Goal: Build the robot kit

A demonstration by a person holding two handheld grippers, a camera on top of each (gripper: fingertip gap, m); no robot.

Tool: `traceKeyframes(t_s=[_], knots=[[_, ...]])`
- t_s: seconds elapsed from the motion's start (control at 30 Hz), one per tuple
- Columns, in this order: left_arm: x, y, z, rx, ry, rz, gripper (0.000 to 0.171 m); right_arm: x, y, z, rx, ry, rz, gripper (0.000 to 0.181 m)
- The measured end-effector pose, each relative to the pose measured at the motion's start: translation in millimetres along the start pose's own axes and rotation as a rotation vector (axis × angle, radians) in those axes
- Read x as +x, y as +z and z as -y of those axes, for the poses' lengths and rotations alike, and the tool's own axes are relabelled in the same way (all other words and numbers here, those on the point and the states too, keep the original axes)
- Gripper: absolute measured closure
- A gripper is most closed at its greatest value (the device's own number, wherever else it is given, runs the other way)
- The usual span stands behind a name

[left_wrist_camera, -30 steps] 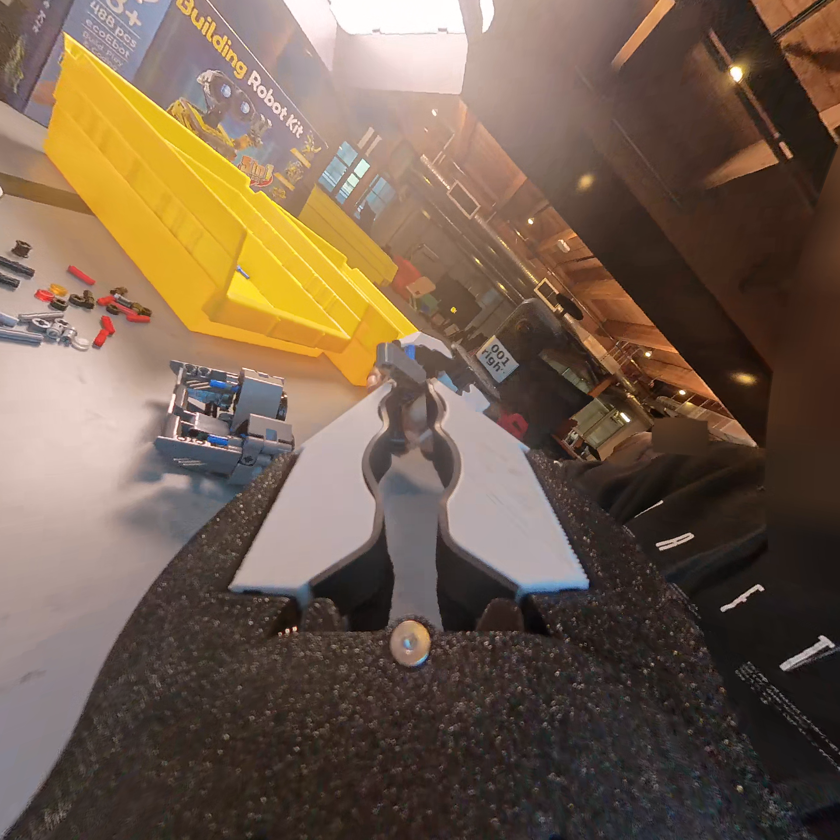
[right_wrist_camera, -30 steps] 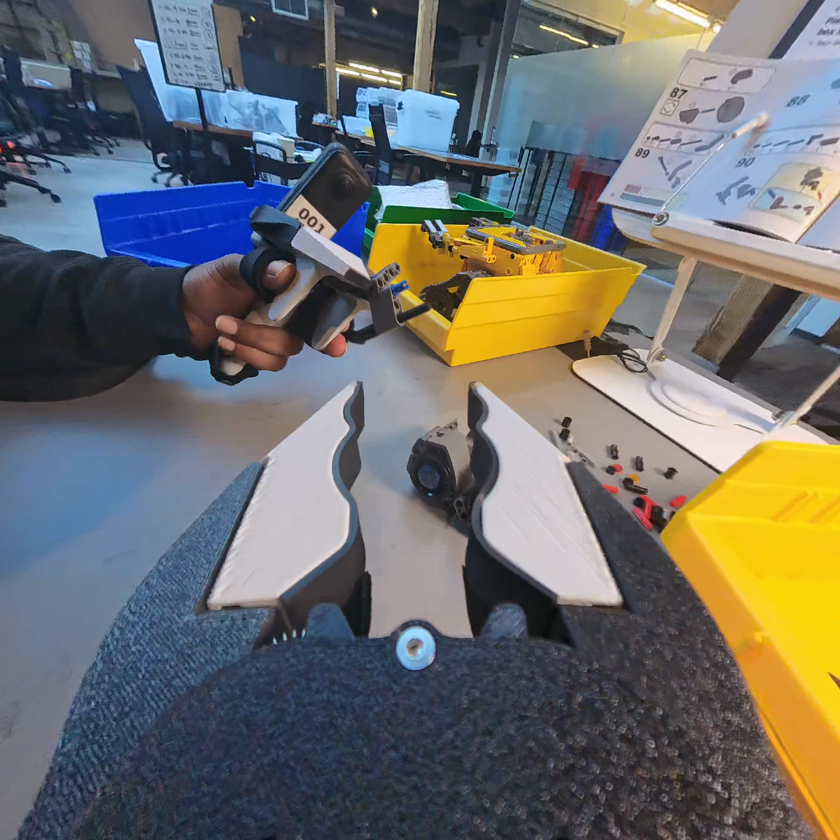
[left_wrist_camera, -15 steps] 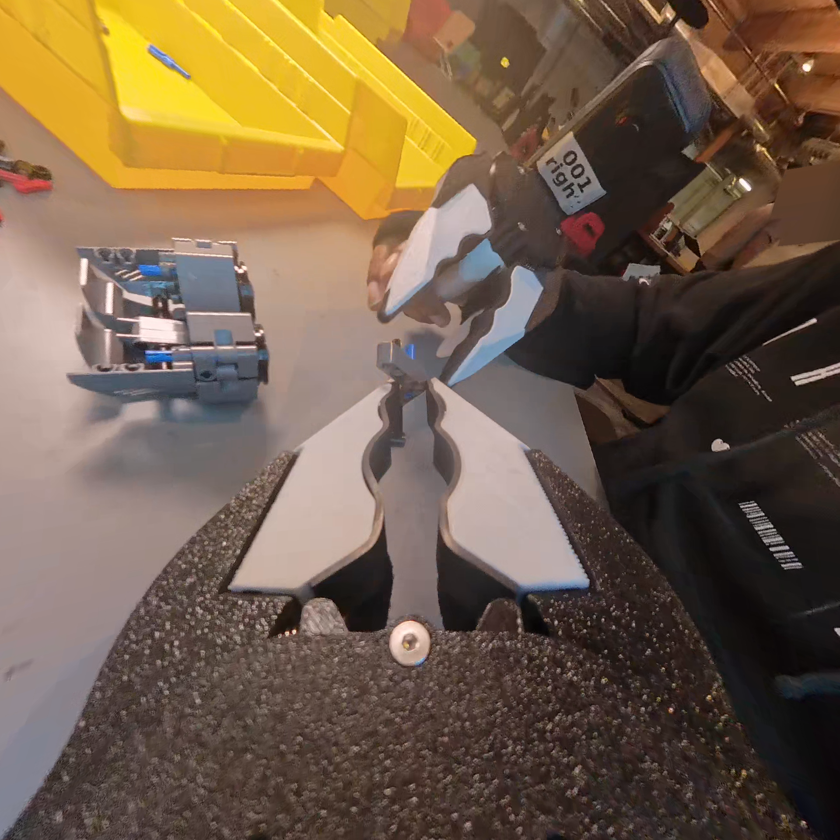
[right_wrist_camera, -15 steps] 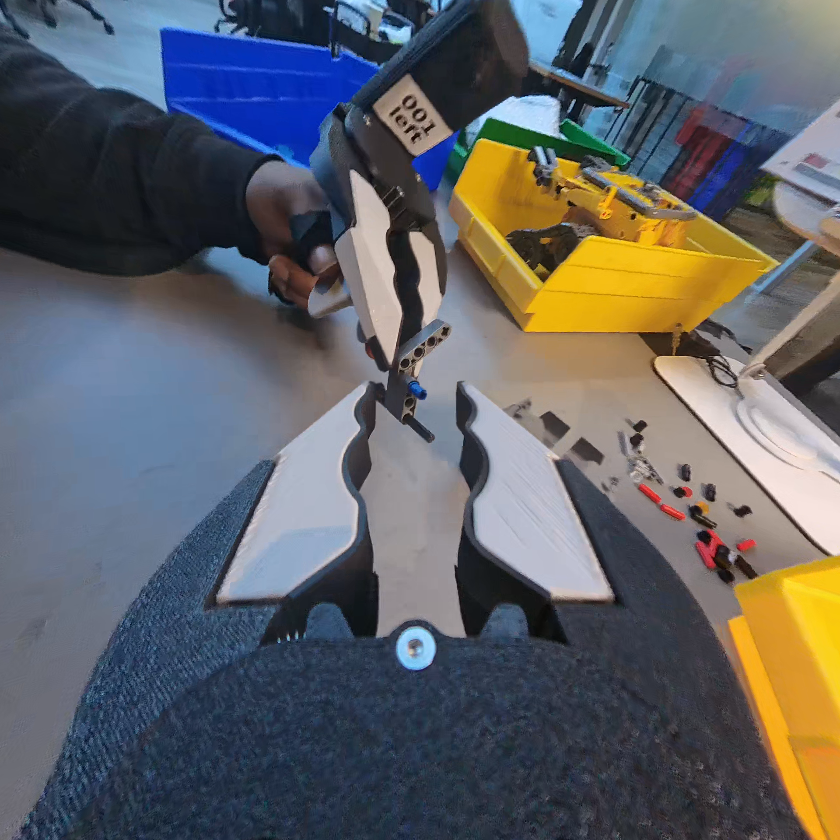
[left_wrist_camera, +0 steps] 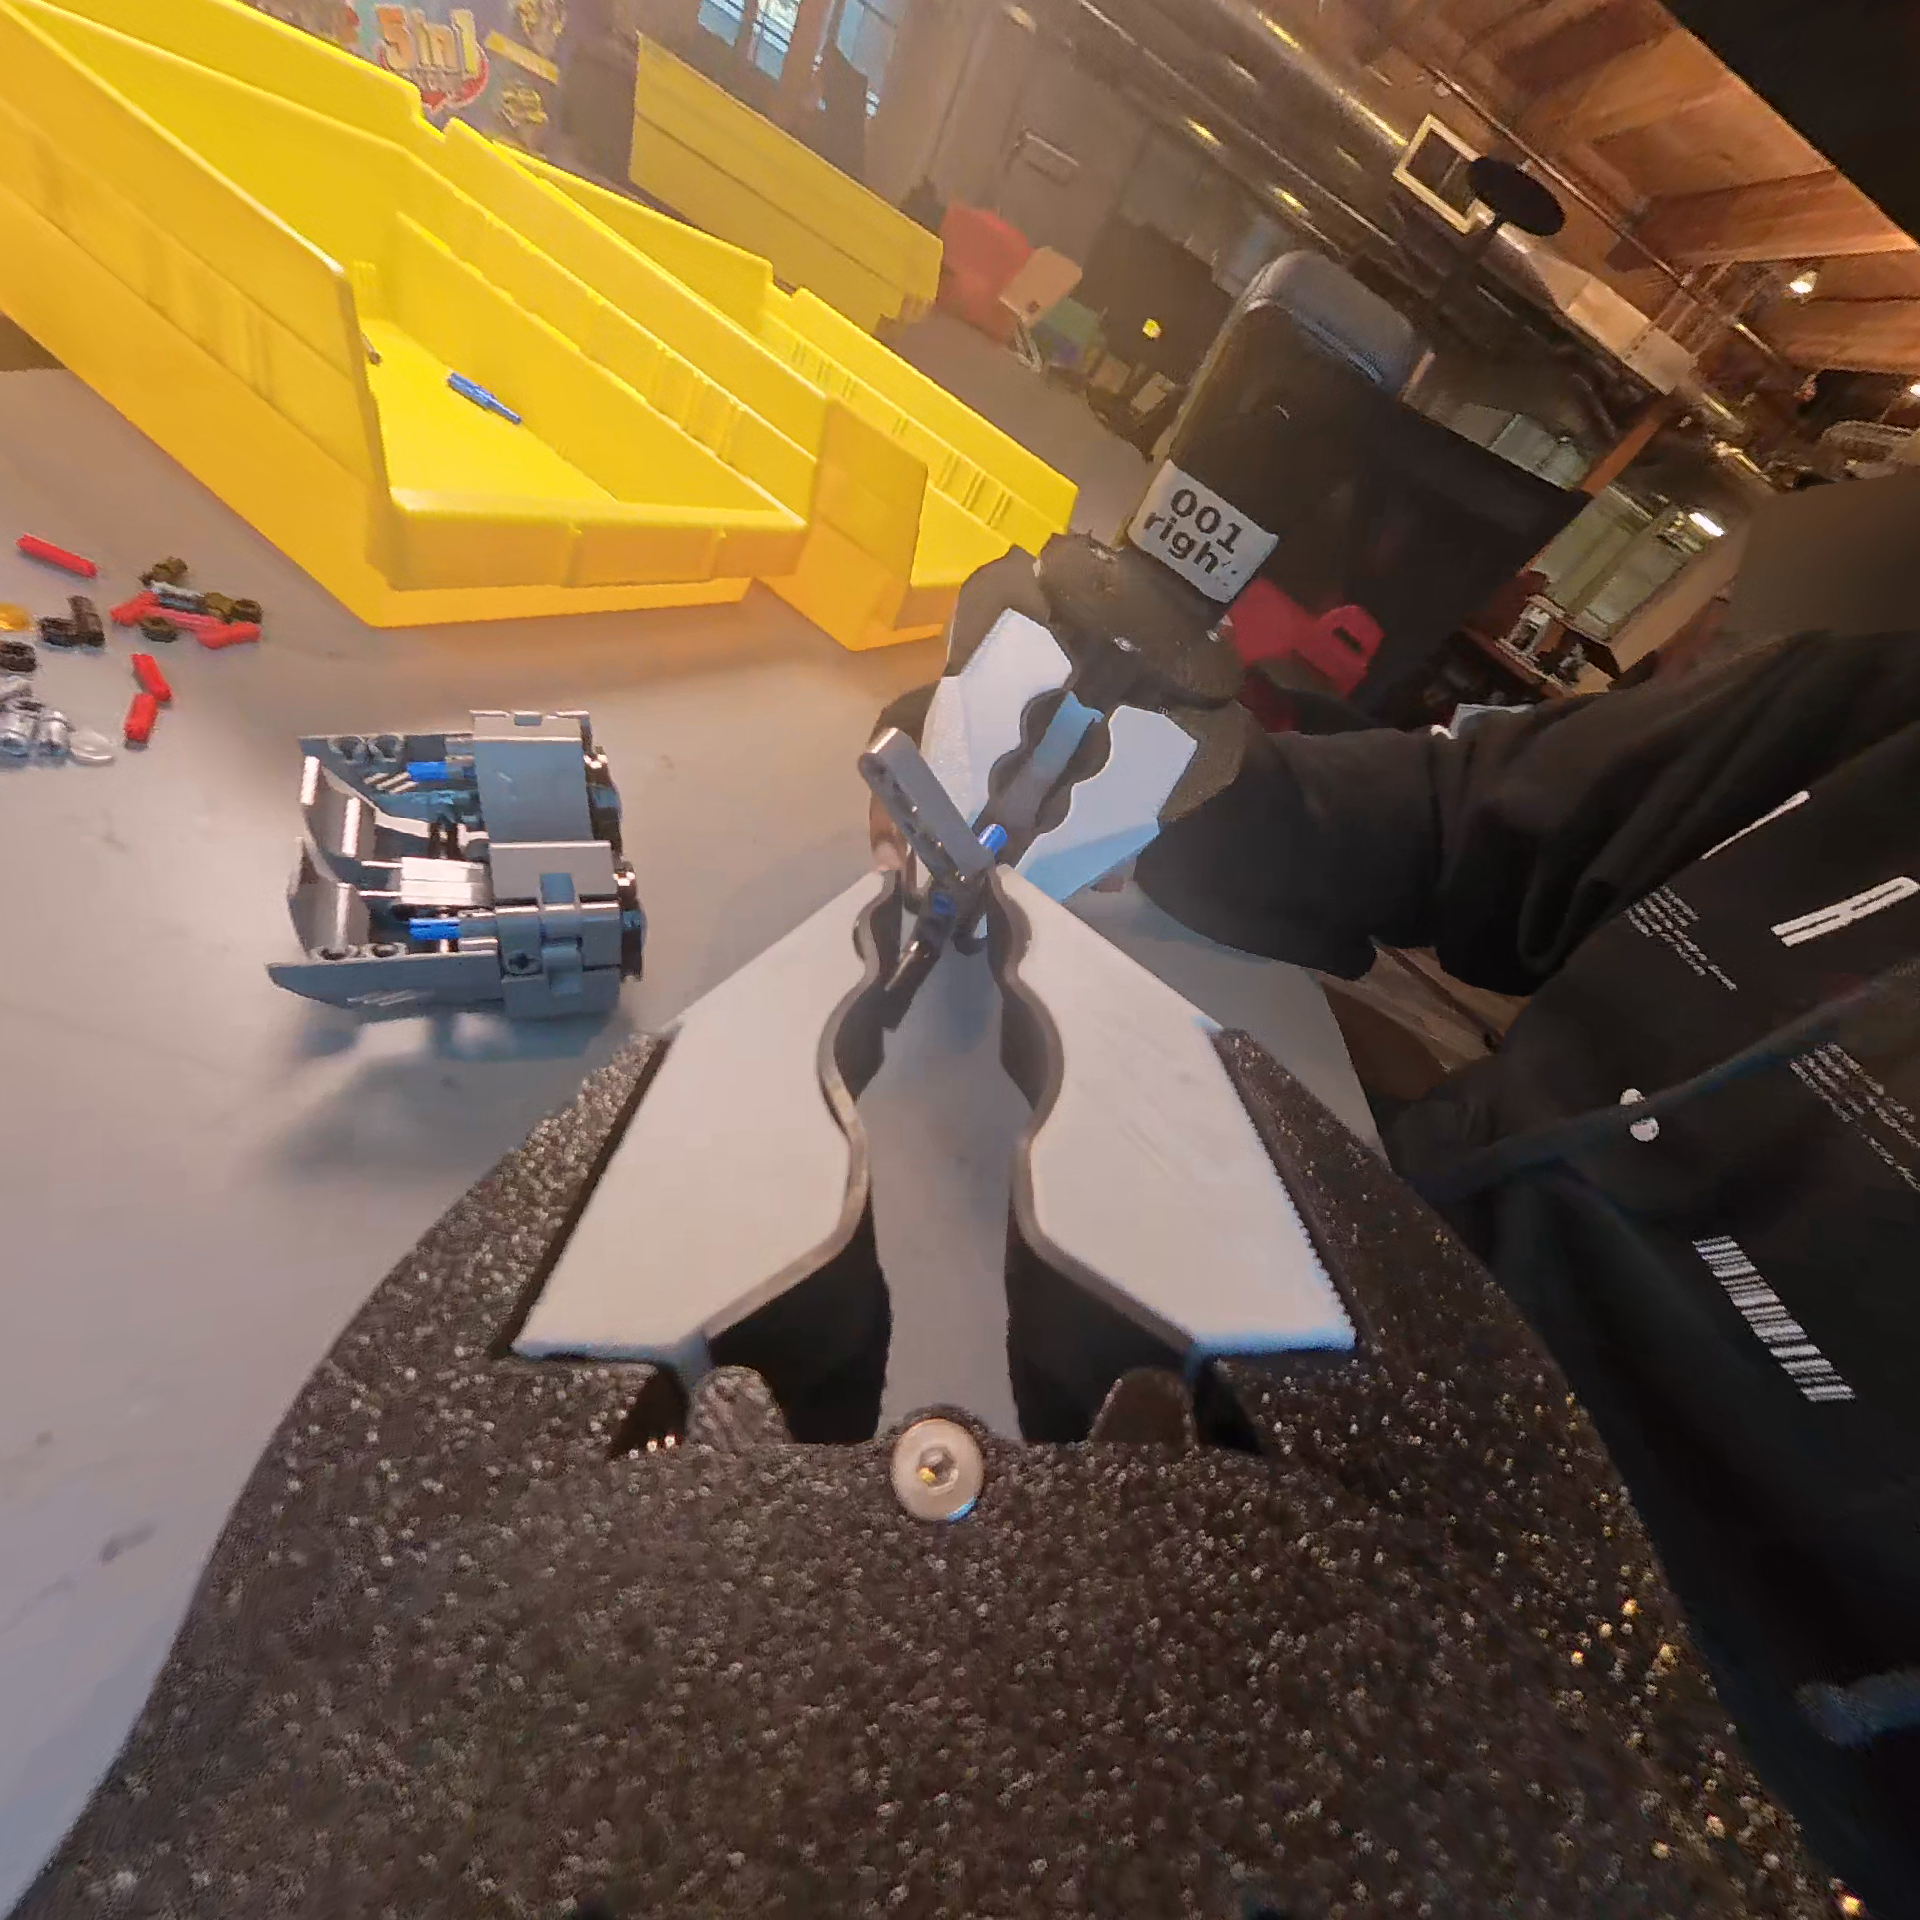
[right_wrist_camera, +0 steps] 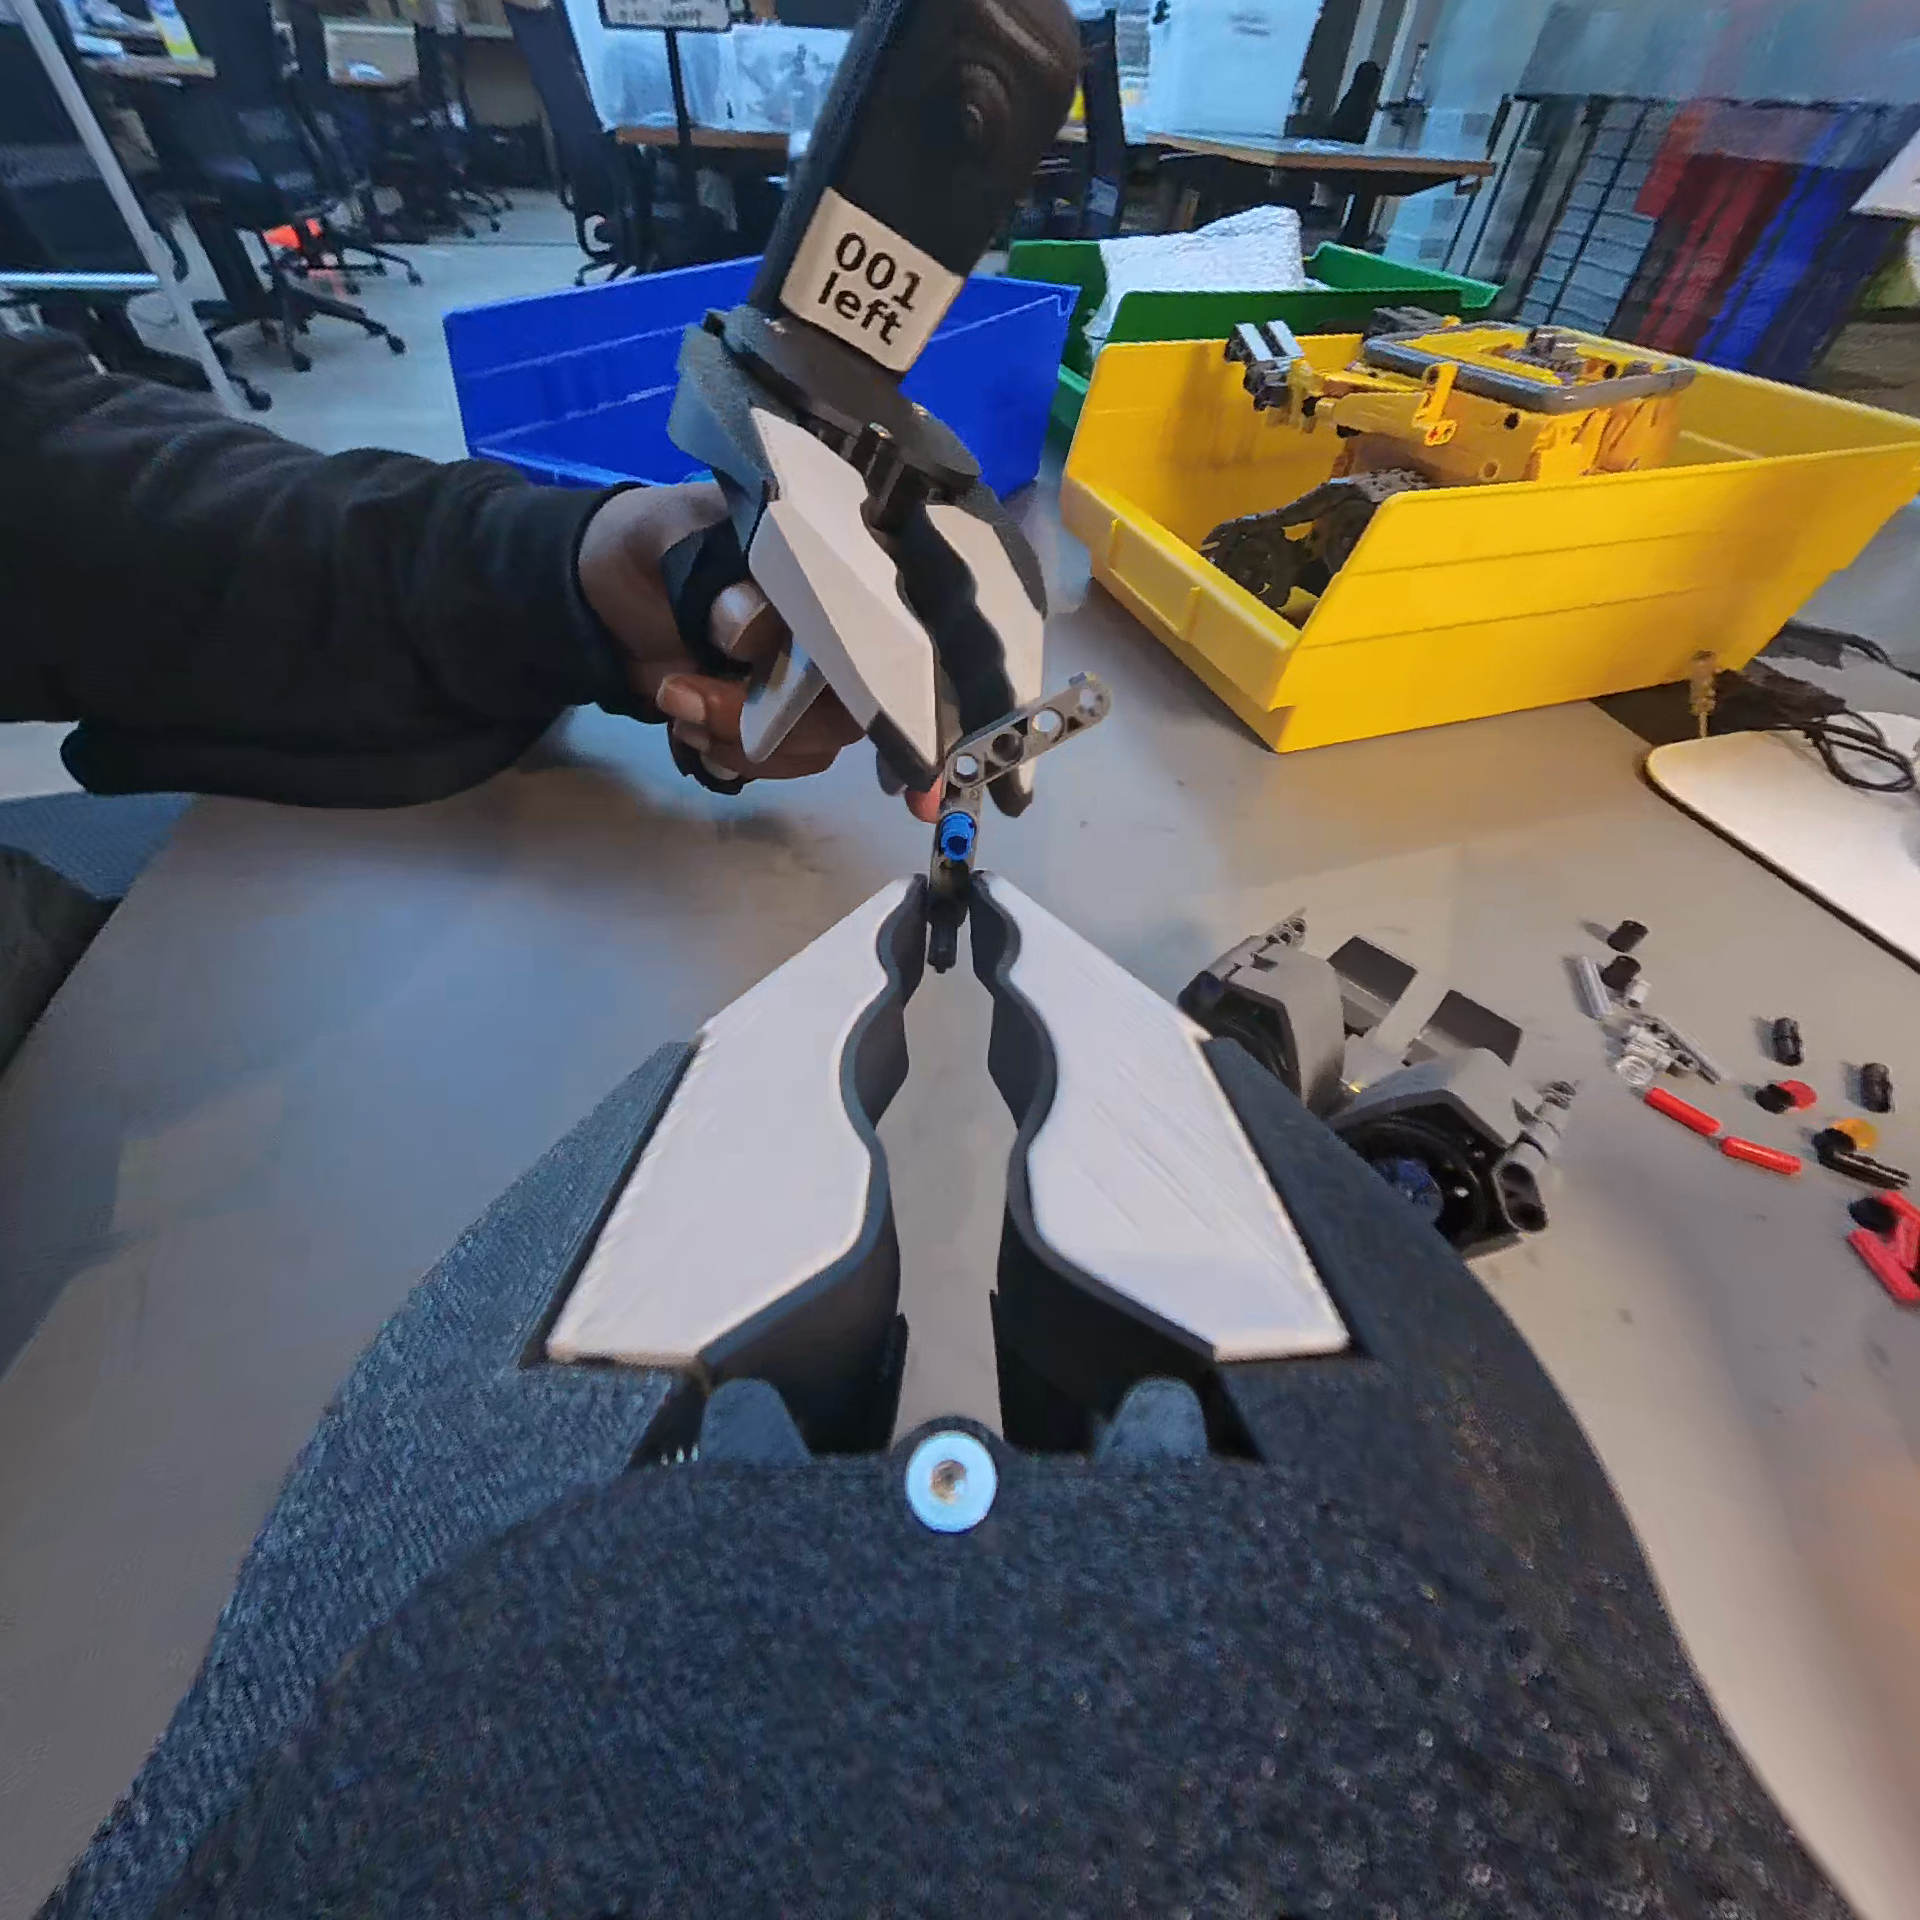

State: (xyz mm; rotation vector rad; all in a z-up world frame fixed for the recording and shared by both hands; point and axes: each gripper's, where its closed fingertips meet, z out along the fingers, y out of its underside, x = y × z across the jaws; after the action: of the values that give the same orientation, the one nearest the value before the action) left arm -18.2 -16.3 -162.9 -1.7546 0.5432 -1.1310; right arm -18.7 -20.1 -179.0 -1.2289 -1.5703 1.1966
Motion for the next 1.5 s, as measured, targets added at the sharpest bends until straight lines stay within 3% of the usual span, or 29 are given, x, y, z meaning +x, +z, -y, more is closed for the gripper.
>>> traceKeyframes(t_s=[0.1,0.2,0.4,0.73,0.93,1.13,1.17,1.3,1.5], knots=[[-8,-3,7,0.039,0.032,0.071,0.145,12,0,4,0.008,0.005,-0.1,0.175],[-11,-3,11,0.073,0.053,0.12,0.145,17,2,4,-0.01,-0.046,-0.185,0.175],[-13,3,5,0.046,0.074,0.182,0.16,17,7,-2,-0.067,-0.166,-0.259,0.175],[-13,1,-9,-0.069,0.097,0.144,0.161,9,10,-13,-0.084,-0.174,-0.155,0.174],[-21,-3,-15,-0.112,0.077,0.162,0.16,10,8,-16,-0.094,-0.176,-0.151,0.175],[-25,-6,-35,-0.226,0.031,0.128,0.163,20,1,-14,-0.071,-0.13,-0.176,0.165],[-25,-6,-38,-0.245,0.028,0.121,0.17,23,0,-13,-0.064,-0.122,-0.184,0.165],[-32,-5,-57,-0.353,0.085,0.169,0.171,30,-6,-8,-0.022,-0.064,-0.192,0.165],[-34,-3,-60,-0.368,0.094,0.178,0.171,39,-11,-6,0.01,0.001,-0.202,0.165]])
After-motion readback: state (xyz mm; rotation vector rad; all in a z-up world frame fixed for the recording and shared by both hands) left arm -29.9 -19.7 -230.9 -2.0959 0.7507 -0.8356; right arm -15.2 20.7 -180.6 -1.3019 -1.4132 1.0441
